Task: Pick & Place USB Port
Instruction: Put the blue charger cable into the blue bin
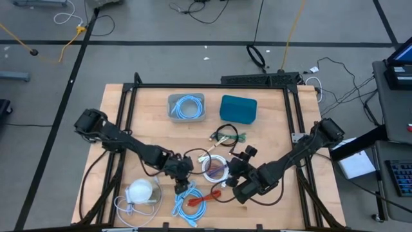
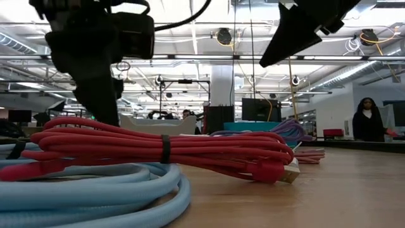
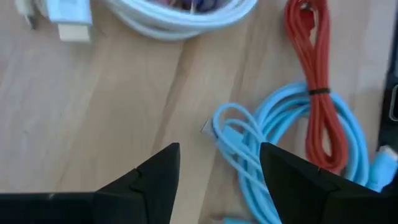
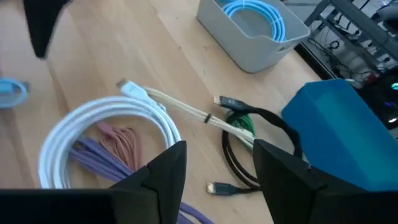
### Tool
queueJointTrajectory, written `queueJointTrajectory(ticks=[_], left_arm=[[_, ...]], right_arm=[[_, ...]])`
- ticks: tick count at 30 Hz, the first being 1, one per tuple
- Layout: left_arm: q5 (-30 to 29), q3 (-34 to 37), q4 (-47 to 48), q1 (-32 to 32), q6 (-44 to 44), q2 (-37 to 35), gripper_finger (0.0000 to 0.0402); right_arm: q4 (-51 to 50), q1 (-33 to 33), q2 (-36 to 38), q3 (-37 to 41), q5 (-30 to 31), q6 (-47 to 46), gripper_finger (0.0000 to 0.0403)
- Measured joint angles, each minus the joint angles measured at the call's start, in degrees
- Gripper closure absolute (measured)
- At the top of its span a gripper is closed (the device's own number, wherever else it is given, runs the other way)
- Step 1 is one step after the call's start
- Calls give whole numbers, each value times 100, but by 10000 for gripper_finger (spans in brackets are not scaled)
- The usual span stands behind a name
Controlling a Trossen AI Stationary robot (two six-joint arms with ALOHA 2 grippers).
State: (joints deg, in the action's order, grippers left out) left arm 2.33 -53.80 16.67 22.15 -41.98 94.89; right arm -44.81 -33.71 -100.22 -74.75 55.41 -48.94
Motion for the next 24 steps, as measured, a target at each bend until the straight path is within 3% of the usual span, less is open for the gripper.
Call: queueJointTrajectory(ticks=[24], left_arm=[[115,2,-796,122,-80,607,174]], right_arm=[[446,15,2,47,42,320,226]])
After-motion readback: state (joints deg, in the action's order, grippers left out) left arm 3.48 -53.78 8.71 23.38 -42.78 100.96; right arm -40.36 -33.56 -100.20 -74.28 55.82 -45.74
